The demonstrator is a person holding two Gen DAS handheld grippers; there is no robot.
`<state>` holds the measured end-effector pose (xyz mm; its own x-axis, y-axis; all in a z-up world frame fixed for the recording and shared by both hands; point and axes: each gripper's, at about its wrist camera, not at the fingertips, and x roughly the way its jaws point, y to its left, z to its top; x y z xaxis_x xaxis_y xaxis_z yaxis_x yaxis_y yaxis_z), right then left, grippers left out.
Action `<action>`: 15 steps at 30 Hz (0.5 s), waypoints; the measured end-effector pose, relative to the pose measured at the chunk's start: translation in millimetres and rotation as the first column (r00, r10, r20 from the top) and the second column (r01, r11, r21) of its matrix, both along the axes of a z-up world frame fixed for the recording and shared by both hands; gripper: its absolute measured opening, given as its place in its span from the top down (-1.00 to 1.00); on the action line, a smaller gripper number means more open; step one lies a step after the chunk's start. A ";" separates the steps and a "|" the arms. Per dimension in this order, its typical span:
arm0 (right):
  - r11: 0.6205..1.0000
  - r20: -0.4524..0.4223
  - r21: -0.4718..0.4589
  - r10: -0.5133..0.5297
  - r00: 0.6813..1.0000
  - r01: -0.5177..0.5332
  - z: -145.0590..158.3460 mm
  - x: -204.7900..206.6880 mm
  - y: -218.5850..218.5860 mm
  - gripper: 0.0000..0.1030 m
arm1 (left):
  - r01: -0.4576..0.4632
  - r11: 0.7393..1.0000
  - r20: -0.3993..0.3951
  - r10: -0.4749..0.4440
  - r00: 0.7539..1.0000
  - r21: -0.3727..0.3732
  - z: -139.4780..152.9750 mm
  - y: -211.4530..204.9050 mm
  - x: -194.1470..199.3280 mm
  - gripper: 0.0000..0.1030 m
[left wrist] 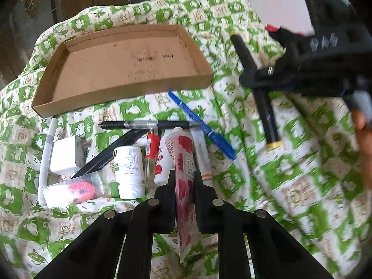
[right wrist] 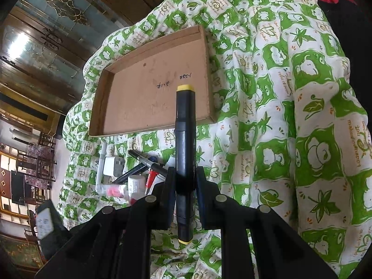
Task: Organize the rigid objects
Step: 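Lift the marker with the right gripper while the left gripper grasps the pink ROSE tube, then carry marker and pink tube into the cardboard tray and open both grippers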
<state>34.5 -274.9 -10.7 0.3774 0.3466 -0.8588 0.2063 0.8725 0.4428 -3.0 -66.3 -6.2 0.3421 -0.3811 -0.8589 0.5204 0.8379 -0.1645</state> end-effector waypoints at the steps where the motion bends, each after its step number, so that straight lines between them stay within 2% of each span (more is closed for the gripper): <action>1: 1.000 0.000 0.000 -0.001 1.000 0.001 -0.3 -0.4 -0.4 0.69 | -0.005 1.000 0.000 0.005 1.000 -0.014 -0.7 -0.3 4.6 0.77; 6: 1.000 0.002 0.000 0.003 1.000 -0.003 -0.7 -0.5 0.5 0.68 | -0.043 0.997 -0.002 0.043 0.999 -0.059 5.1 11.9 14.4 0.77; 11: 1.000 0.012 -0.014 0.010 1.000 -0.009 1.2 1.0 3.0 0.68 | -0.084 0.995 0.012 0.085 0.996 -0.051 -0.9 12.6 36.8 0.77; 15: 0.998 0.040 -0.066 0.028 0.999 -0.025 9.1 8.8 8.5 0.69 | -0.099 0.993 0.034 0.101 0.994 -0.058 8.8 14.1 55.0 0.77</action>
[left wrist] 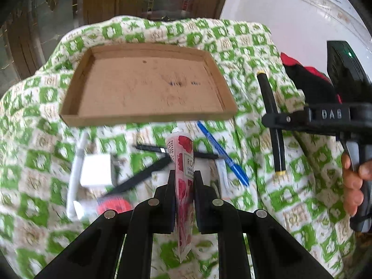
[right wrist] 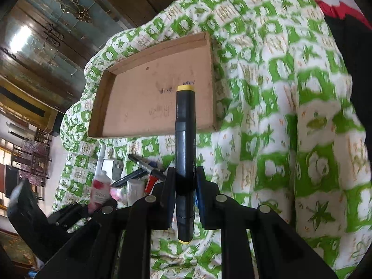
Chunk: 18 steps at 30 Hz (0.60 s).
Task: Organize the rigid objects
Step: 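Carry marker and pink tube into the cardboard tray and open both grippers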
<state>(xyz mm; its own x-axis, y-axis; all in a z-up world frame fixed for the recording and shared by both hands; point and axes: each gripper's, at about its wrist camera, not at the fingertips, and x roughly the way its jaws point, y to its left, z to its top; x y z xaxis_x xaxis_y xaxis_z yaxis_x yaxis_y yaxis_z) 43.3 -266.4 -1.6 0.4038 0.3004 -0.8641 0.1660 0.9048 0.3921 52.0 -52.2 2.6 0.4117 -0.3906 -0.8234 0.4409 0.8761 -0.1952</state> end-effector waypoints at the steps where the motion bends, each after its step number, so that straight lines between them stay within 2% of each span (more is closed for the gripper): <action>1: 1.000 0.010 -0.013 0.008 1.000 -0.008 2.9 3.2 2.4 0.68 | -0.003 1.000 0.004 0.004 1.000 -0.003 3.0 -0.2 6.3 0.77; 7: 0.997 0.079 -0.071 0.043 0.996 -0.037 19.2 33.2 12.0 0.68 | -0.021 0.999 0.015 0.022 1.000 -0.029 18.4 -6.3 45.9 0.77; 10: 0.998 0.099 -0.062 0.033 0.995 -0.027 21.9 53.0 9.8 0.69 | -0.032 0.999 0.025 0.033 0.999 -0.035 22.4 -10.8 64.9 0.76; 18: 0.998 0.107 -0.057 0.003 0.994 0.003 5.2 103.6 -0.3 0.69 | -0.057 0.998 0.031 0.058 0.998 -0.035 15.4 -28.7 111.9 0.77</action>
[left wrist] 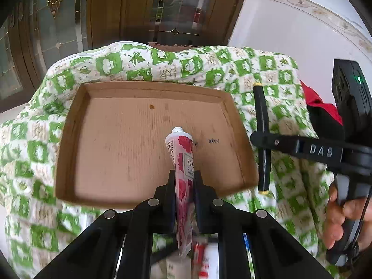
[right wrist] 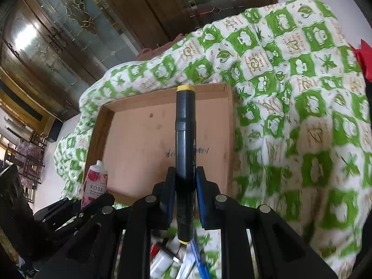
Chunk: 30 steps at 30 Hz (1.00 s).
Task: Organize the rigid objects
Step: 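Carry marker and pink tube into the cardboard tray and open both grippers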
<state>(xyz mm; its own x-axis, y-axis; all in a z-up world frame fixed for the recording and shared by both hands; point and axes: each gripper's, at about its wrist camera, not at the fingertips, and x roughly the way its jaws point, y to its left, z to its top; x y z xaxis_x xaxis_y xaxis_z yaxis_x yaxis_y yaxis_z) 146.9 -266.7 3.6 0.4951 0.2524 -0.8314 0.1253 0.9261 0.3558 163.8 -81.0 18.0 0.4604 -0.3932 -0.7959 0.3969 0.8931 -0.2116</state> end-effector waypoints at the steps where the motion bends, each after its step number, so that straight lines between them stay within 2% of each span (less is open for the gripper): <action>1: 1.000 -0.006 -0.002 0.000 1.000 -0.001 -4.0 4.3 0.4 0.69 | -0.003 1.000 -0.002 0.003 1.000 -0.002 -2.3 -2.1 4.9 0.76; 5: 1.000 -0.039 -0.011 0.010 0.999 -0.010 -23.4 23.2 2.6 0.69 | -0.024 1.000 -0.018 0.024 1.000 0.003 -16.1 -9.8 25.4 0.76; 12: 0.999 -0.086 -0.031 0.041 0.995 -0.043 -46.1 32.3 7.5 0.69 | -0.043 0.999 -0.048 0.044 0.998 0.021 -41.2 -17.7 48.0 0.76; 30: 0.997 -0.152 -0.048 0.045 0.987 -0.053 -74.9 43.8 9.4 0.69 | -0.053 0.998 -0.074 0.055 0.996 0.033 -66.7 -19.9 54.2 0.76</action>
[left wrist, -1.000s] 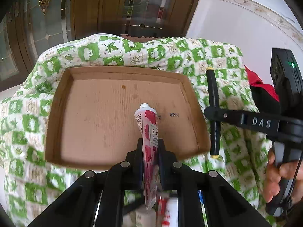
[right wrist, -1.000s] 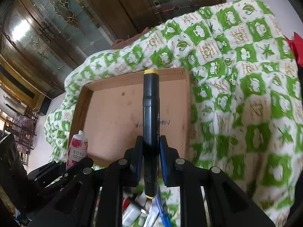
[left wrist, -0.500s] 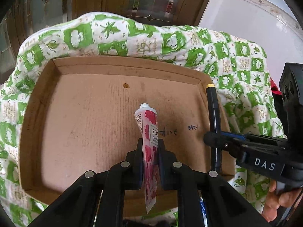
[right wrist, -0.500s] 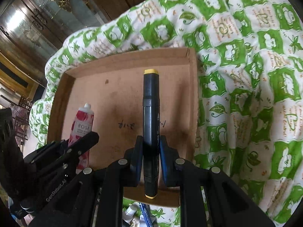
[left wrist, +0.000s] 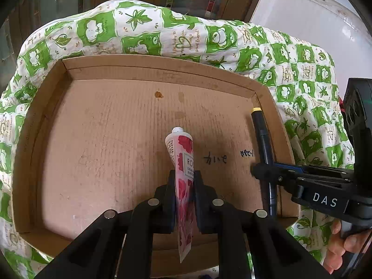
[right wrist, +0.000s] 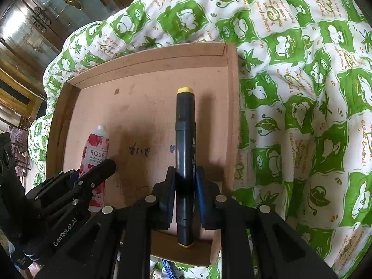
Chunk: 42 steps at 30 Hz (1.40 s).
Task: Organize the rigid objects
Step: 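Carry marker and pink tube into the cardboard tray and open both grippers, then grasp the blue pen with the right gripper while the left grasps the white medicine bottle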
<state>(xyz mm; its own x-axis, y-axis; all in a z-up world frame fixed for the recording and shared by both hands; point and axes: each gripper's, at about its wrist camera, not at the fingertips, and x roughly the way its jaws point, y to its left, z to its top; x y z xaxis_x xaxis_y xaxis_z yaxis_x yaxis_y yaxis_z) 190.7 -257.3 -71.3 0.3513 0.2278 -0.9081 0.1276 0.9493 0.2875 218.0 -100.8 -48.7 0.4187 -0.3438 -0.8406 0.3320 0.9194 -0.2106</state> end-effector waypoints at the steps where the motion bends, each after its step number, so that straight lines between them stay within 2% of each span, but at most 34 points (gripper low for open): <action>1: 1.000 0.000 -0.002 0.000 1.000 0.000 -0.3 -0.1 -0.6 0.69 | 0.001 1.000 0.000 -0.001 1.000 0.000 -0.7 -0.2 0.6 0.76; 6: 1.000 0.005 -0.015 -0.006 1.000 0.006 -0.1 -1.7 1.3 0.68 | 0.004 1.000 0.006 -0.004 1.000 0.006 -4.6 0.9 -0.4 0.74; 8: 1.000 0.006 -0.014 -0.010 1.000 0.010 -0.5 -2.6 1.0 0.61 | 0.010 1.000 0.004 -0.010 1.000 0.002 -5.1 -0.4 -0.3 0.61; 9: 1.000 0.011 -0.007 -0.015 1.000 0.015 -0.1 -3.0 0.2 0.58 | 0.014 1.000 0.005 -0.014 1.000 0.001 -3.1 -1.1 -2.0 0.43; 10: 1.000 0.013 -0.001 -0.017 1.000 0.017 0.8 -3.3 -0.5 0.56 | 0.014 1.000 0.012 -0.014 1.000 0.007 -2.0 -2.4 -2.6 0.15; 12: 1.000 0.018 0.000 -0.021 1.000 0.021 2.9 -4.2 -1.4 0.53 | 0.008 0.999 0.035 -0.009 0.999 0.031 1.1 -4.3 -5.1 -0.21; 16: 1.000 0.038 0.002 -0.026 0.999 0.026 10.6 -7.6 -3.4 0.45 | 0.020 0.999 0.042 -0.022 0.999 0.039 4.5 -4.4 -10.1 -0.22; 21: 0.999 0.101 0.002 -0.052 0.994 0.052 32.6 -19.2 -10.7 0.13 | 0.028 0.999 0.061 -0.030 0.998 0.027 22.7 9.8 -26.4 -0.22; 25: 0.998 0.119 -0.002 -0.055 0.991 0.056 48.5 -31.7 -14.7 -0.03 | 0.039 0.999 0.079 -0.041 0.996 0.025 40.8 28.9 -53.4 -0.41; 27: 0.998 0.118 0.011 -0.066 0.991 0.065 55.4 -39.4 -16.0 -0.12 | 0.048 0.998 0.075 -0.050 0.996 0.028 45.5 38.6 -69.5 -0.41; 34: 0.998 0.095 0.050 -0.045 0.994 0.041 66.6 -76.1 -3.3 -0.16 | 0.055 0.998 0.064 -0.057 0.996 0.027 39.9 77.6 -133.5 -0.41; 37: 0.997 0.064 0.076 -0.009 0.998 0.005 63.5 -96.5 7.7 -0.16 | 0.027 1.000 0.020 -0.027 0.999 -0.008 26.7 96.8 -154.9 -0.41; 39: 0.994 0.036 0.106 0.013 0.999 -0.017 58.5 -109.8 12.5 -0.16 | 0.021 1.000 0.001 -0.021 1.000 -0.007 20.2 97.8 -161.2 -0.41; 42: 0.990 -0.009 0.136 0.041 0.999 -0.039 49.2 -122.4 19.3 -0.16 | 0.051 0.999 0.017 -0.052 0.999 0.019 20.5 89.8 -169.4 -0.41</action>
